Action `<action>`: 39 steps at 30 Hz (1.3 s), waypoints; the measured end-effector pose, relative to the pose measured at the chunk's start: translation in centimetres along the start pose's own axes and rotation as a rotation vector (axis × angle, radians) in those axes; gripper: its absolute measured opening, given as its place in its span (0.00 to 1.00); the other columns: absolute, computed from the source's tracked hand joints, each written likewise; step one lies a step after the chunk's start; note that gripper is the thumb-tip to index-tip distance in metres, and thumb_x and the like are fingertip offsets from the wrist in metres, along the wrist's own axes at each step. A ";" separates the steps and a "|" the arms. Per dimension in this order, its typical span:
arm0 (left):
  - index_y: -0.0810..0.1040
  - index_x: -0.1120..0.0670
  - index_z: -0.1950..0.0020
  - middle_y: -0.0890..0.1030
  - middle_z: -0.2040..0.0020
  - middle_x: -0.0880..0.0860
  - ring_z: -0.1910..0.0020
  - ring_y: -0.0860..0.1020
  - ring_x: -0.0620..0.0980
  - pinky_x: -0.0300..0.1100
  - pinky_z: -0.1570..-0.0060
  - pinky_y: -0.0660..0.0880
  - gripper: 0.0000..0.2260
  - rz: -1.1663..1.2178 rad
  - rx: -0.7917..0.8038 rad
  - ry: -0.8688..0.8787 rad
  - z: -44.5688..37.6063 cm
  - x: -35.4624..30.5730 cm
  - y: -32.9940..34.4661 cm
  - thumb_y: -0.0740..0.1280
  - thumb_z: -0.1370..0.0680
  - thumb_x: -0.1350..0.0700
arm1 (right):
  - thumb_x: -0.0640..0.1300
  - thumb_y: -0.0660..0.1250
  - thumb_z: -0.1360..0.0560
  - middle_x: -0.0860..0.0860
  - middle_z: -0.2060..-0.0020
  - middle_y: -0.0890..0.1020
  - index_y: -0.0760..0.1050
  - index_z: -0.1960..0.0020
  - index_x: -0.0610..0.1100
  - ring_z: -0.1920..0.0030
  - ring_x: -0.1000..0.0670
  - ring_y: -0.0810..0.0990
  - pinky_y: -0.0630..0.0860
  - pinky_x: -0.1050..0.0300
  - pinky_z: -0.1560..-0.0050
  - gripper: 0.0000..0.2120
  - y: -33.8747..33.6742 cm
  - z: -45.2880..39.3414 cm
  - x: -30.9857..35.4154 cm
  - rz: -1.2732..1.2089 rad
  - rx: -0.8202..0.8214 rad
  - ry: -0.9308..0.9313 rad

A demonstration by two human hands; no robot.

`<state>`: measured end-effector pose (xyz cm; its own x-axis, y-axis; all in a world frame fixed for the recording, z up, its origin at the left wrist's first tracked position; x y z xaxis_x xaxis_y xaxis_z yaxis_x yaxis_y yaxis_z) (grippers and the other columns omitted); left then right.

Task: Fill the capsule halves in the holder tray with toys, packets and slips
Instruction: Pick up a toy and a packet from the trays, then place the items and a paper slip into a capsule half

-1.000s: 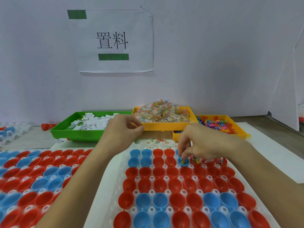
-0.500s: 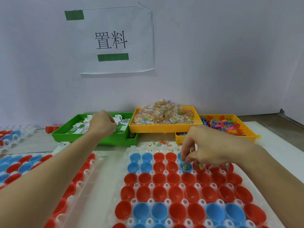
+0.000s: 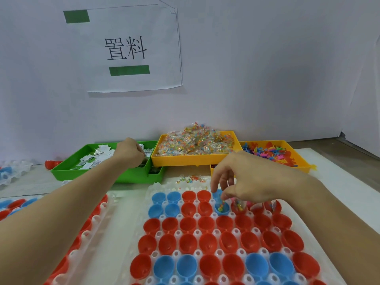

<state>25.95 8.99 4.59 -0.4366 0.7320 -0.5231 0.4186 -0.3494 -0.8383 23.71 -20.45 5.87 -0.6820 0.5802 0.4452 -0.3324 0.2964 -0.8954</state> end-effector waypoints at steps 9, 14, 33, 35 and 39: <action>0.84 0.58 0.54 0.84 0.57 0.56 0.59 0.80 0.51 0.39 0.56 0.73 0.03 0.288 -0.309 0.166 4.6 -4.5 -5.2 0.70 0.23 0.61 | 0.47 0.72 0.24 0.56 0.65 0.84 0.83 0.55 0.54 0.63 0.60 0.79 0.73 0.69 0.62 0.03 -1.7 -0.2 0.3 -0.081 -0.213 -0.040; 0.80 0.51 0.62 0.82 0.65 0.47 0.69 0.78 0.39 0.31 0.68 0.72 0.06 0.427 -0.149 0.438 12.1 -9.0 -4.8 0.72 0.26 0.59 | 0.51 0.67 0.21 0.53 0.67 0.85 0.83 0.57 0.49 0.67 0.56 0.82 0.74 0.68 0.68 0.10 -2.9 0.2 1.5 -0.307 -0.328 -0.057; 0.80 0.49 0.63 0.77 0.68 0.43 0.67 0.77 0.42 0.36 0.65 0.75 0.10 0.507 -0.047 0.592 16.6 -10.0 -2.3 0.73 0.31 0.65 | 0.52 0.74 0.27 0.48 0.63 0.84 0.86 0.61 0.43 0.62 0.54 0.83 0.75 0.61 0.64 0.12 -0.8 0.3 1.2 -0.725 -0.150 0.231; 0.80 0.48 0.62 0.80 0.64 0.46 0.64 0.80 0.46 0.45 0.58 0.79 0.11 0.527 -0.008 0.595 16.5 -10.0 -2.1 0.73 0.31 0.65 | 0.49 0.75 0.27 0.48 0.61 0.84 0.86 0.56 0.40 0.61 0.53 0.83 0.74 0.61 0.65 0.11 -0.7 0.3 0.9 -0.761 -0.133 0.244; 0.82 0.51 0.56 0.83 0.56 0.49 0.59 0.83 0.48 0.49 0.53 0.81 0.10 0.636 0.096 0.589 16.3 -9.9 -1.9 0.73 0.29 0.66 | 0.43 0.74 0.27 0.46 0.60 0.83 0.83 0.52 0.35 0.61 0.53 0.83 0.73 0.61 0.66 0.10 -0.7 0.2 0.6 -0.895 -0.100 0.244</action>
<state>16.46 -7.14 8.82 0.3511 0.5555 -0.7538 0.3628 -0.8228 -0.4374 23.45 -20.45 6.71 -0.0394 0.2438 0.9690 -0.6029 0.7676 -0.2176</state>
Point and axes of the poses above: each hand's wrist, its own z-axis away from the middle knuckle, its own y-axis out of the palm, x = y × z, the point moved 6 cm from there along -z, towards the middle knuckle
